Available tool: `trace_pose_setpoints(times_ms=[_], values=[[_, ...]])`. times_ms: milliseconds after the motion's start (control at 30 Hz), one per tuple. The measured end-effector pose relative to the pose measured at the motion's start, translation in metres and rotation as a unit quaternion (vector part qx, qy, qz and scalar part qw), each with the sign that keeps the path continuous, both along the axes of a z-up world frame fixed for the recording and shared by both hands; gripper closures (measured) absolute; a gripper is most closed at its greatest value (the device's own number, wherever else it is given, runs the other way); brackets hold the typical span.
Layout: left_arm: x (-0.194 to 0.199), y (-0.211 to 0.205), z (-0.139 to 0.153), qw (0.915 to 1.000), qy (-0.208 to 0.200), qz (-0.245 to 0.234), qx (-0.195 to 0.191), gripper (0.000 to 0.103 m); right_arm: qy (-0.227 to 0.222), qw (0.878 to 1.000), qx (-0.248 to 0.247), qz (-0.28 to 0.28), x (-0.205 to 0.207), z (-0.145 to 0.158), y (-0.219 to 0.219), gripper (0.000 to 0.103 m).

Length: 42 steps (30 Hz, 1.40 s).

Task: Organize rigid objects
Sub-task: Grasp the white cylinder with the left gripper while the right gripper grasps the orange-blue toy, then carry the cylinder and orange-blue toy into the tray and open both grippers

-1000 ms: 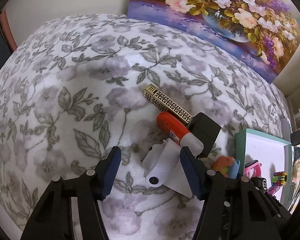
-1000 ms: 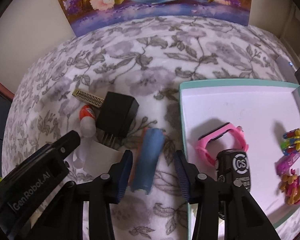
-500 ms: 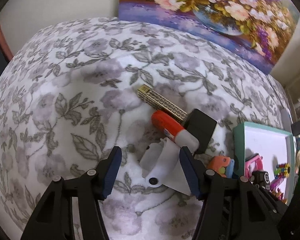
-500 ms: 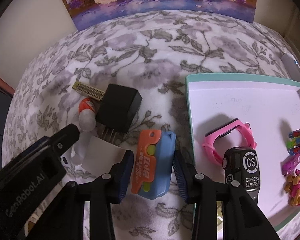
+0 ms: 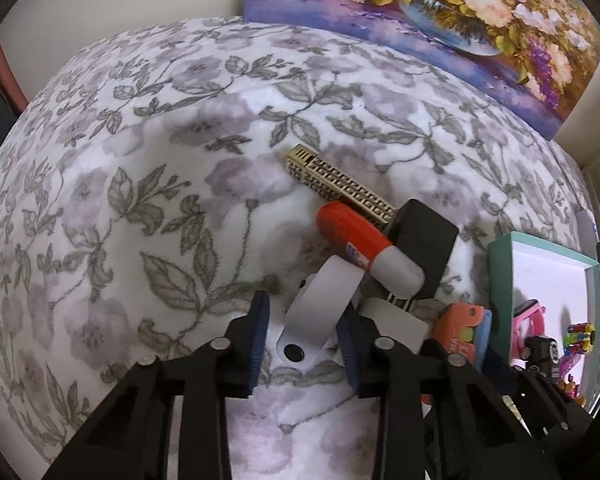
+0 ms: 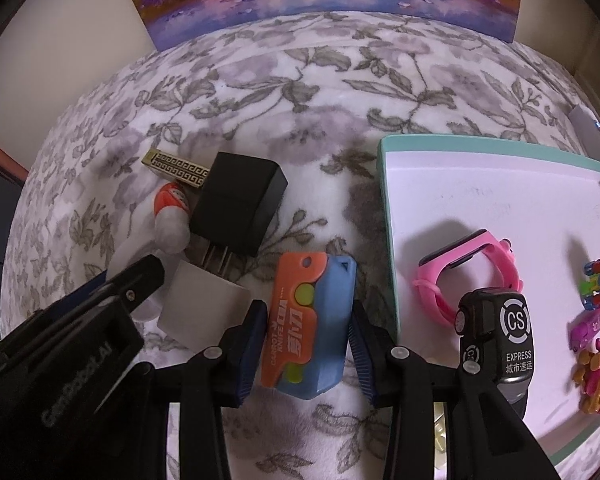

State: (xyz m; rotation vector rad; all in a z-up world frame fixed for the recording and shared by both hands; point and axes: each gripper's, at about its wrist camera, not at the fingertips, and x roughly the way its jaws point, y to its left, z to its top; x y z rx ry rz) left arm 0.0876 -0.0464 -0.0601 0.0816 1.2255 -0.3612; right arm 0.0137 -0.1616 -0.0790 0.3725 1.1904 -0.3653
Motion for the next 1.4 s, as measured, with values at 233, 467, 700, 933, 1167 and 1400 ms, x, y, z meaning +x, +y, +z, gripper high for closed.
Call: trace_pose_setpoints(times_ms=[233,467,700,933,1167,1400], values=[[0.003,0.006,0.000,0.9999,0.001,0.017,0.001,0.078,0.013,0.999,-0.045,0.017,0.007,-0.006,0.016,0.059],[0.004,0.014,0.000,0.9992,0.007,0.036,0.018,0.085,0.017,0.997,-0.069,0.025,0.009,-0.010,0.029,0.059],[0.003,0.021,0.009,0.9982,-0.003,0.057,0.019,0.086,0.011,0.999,-0.047,0.017,0.002,-0.005,0.023,0.060],[-0.001,0.027,0.041,0.9964,-0.040,0.075,0.006,0.086,-0.012,0.999,-0.037,0.024,-0.002,0.013,0.020,0.062],[-0.010,0.029,0.074,0.9936,-0.077,0.082,-0.012,0.086,-0.049,0.998,-0.031,0.021,-0.011,0.041,0.015,0.062],[-0.021,0.019,0.096,0.9920,-0.098,0.074,-0.028,0.086,-0.082,0.996,-0.038,0.000,-0.027,0.071,0.001,0.062]])
